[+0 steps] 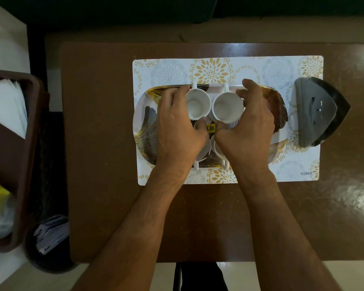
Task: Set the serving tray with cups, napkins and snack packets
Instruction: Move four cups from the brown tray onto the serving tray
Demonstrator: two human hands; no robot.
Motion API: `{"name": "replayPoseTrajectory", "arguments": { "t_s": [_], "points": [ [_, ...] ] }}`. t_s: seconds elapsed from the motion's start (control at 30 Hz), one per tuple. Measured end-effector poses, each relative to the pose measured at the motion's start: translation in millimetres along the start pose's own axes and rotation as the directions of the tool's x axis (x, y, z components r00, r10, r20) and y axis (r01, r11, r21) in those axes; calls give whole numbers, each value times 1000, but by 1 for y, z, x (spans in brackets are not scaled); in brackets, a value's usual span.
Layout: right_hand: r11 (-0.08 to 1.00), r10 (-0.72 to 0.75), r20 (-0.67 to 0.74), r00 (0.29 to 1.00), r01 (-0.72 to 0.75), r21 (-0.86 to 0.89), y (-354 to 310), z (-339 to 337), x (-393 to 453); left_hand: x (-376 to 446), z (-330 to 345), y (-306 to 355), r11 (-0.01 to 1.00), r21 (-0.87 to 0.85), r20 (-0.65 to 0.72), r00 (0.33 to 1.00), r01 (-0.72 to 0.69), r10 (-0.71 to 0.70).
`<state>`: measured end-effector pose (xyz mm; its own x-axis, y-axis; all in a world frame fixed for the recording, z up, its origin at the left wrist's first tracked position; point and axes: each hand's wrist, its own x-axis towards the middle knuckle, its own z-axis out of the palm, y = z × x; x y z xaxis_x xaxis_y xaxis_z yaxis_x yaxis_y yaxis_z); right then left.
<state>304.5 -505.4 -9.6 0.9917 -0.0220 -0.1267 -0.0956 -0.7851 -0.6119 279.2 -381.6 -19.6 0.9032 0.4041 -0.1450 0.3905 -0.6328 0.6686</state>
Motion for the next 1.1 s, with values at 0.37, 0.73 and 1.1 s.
{"name": "replayPoseTrajectory", "arguments": {
  "t_s": [0.37, 0.73, 1.1],
  "points": [
    [1000, -13, -16, 1000, 13, 8, 0, -2, 3, 2, 0, 1, 1000, -19, -19, 1000, -8, 7],
    [999, -37, -14, 999, 38, 8, 4, 0, 4, 1, 0, -1, 998, -54, -25, 1000, -11, 10],
    [999, -34, -126, 991, 37, 21, 31, -6, -57, -59, -6, -11, 991, -123, -135, 988, 60, -77]
  ]
}}
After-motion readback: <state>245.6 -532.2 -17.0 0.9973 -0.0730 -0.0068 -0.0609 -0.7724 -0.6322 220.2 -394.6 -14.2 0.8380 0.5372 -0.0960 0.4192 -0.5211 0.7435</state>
